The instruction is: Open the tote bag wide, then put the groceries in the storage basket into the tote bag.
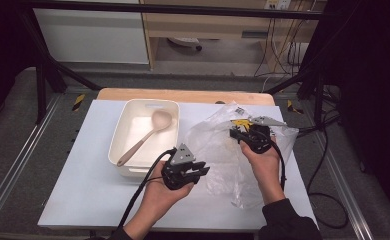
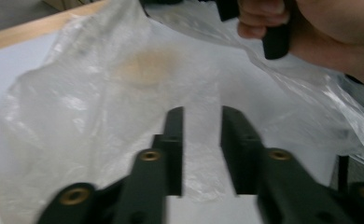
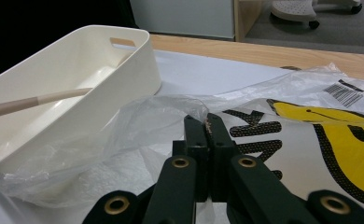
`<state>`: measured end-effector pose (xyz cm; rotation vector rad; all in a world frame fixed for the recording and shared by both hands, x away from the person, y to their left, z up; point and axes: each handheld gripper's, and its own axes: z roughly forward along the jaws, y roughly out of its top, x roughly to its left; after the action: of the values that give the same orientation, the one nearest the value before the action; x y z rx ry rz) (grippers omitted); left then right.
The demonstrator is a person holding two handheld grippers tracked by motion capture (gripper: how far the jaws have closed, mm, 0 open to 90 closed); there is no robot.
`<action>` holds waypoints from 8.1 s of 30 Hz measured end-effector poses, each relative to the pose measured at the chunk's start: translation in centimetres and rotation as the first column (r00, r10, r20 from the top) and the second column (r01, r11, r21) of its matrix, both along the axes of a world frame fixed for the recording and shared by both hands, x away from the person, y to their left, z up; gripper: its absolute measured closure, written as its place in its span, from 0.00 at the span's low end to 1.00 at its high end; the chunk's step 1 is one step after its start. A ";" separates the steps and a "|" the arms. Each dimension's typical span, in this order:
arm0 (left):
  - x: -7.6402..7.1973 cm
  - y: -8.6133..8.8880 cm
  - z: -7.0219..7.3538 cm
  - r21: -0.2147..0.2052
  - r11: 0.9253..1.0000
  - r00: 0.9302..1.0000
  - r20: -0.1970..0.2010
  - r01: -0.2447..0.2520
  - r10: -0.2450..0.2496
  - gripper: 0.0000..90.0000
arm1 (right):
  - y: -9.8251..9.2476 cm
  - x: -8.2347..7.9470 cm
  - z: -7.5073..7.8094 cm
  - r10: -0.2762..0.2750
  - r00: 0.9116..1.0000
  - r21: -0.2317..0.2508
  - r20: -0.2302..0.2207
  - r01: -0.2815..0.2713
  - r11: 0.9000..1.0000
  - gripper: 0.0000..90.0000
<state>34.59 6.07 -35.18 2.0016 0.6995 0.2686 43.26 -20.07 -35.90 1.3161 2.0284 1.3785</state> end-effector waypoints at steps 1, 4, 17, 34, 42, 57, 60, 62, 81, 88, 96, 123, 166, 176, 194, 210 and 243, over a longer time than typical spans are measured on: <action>0.1 0.2 0.1 0.000 1.000 1.000 0.005 -0.013 0.013 0.69 | 0.0 0.0 0.0 0.001 1.000 0.000 -0.002 -0.001 1.000 1.00; 0.3 0.7 0.4 0.014 0.998 0.998 0.017 -0.056 0.056 0.48 | 0.1 -0.1 -0.1 0.003 1.000 -0.001 -0.007 -0.003 1.000 1.00; 1.1 4.7 2.8 -0.030 0.983 0.980 0.071 -0.184 0.185 0.14 | 0.6 -0.2 -0.1 0.030 0.999 0.012 -0.011 -0.030 0.999 1.00; 2.2 9.5 5.2 -0.023 0.963 0.959 0.092 -0.268 0.269 0.08 | 0.8 -0.4 -0.5 0.036 0.999 0.006 -0.017 -0.036 0.999 1.00; 3.2 11.6 5.6 -0.002 0.952 0.948 0.095 -0.306 0.305 0.07 | 0.9 -0.6 -0.6 0.038 0.999 -0.005 -0.019 -0.039 0.999 1.00; 5.5 15.0 5.6 0.040 0.930 0.928 0.094 -0.366 0.361 0.07 | 1.1 -0.7 -0.7 0.046 0.999 -0.013 -0.020 -0.047 0.999 1.00; 5.8 15.5 5.4 0.031 0.930 0.927 0.090 -0.367 0.364 0.07 | 1.2 -0.7 -0.7 0.049 0.999 -0.014 -0.022 -0.049 0.999 1.00; 6.0 15.8 5.4 0.028 0.931 0.929 0.084 -0.365 0.361 0.07 | 1.2 -0.8 -0.8 0.051 0.998 -0.016 -0.025 -0.051 0.999 1.00; 7.0 16.7 5.1 0.035 0.909 0.908 0.078 -0.415 0.411 0.07 | 1.2 -0.7 -1.0 0.059 0.998 -0.016 -0.031 -0.059 0.998 1.00; 8.1 17.6 3.9 0.066 0.895 0.898 0.046 -0.440 0.438 0.07 | 1.3 -0.8 -1.2 0.057 0.998 -0.020 -0.037 -0.058 0.998 1.00; 7.7 17.9 3.1 0.048 0.905 0.907 0.029 -0.422 0.421 0.08 | 1.3 -0.7 -1.3 0.062 0.997 -0.025 -0.039 -0.063 0.998 1.00; 7.2 17.0 -1.0 0.142 0.926 0.921 -0.133 -0.349 0.367 0.42 | 1.9 -0.7 -1.7 0.069 0.997 -0.042 -0.047 -0.071 0.997 1.00; 7.6 16.7 -3.1 0.178 0.914 0.899 -0.192 -0.363 0.395 0.70 | 1.6 -0.7 -1.7 0.070 0.996 -0.045 -0.056 -0.073 0.996 1.00; 8.0 16.6 -3.2 0.191 0.910 0.889 -0.216 -0.367 0.404 0.72 | 1.7 -0.8 -1.7 0.071 0.996 -0.045 -0.059 -0.073 0.996 1.00; 7.5 16.1 -3.1 0.183 0.900 0.893 -0.155 -0.395 0.423 0.77 | 1.6 -0.8 -1.7 0.066 0.996 -0.047 -0.055 -0.068 0.997 1.00; 6.2 17.2 -2.7 0.119 0.891 0.887 -0.098 -0.439 0.451 0.77 | 1.5 -0.7 -1.7 0.061 0.997 -0.048 -0.053 -0.064 0.997 1.00; 1.1 18.5 1.6 0.001 0.924 0.924 -0.041 -0.381 0.381 0.77 | 2.3 -0.7 -0.9 0.076 0.996 -0.049 -0.043 -0.078 0.996 1.00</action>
<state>35.65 24.61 -33.58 1.8563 1.1165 0.4551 42.55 -17.79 -36.79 1.2672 2.1482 1.3339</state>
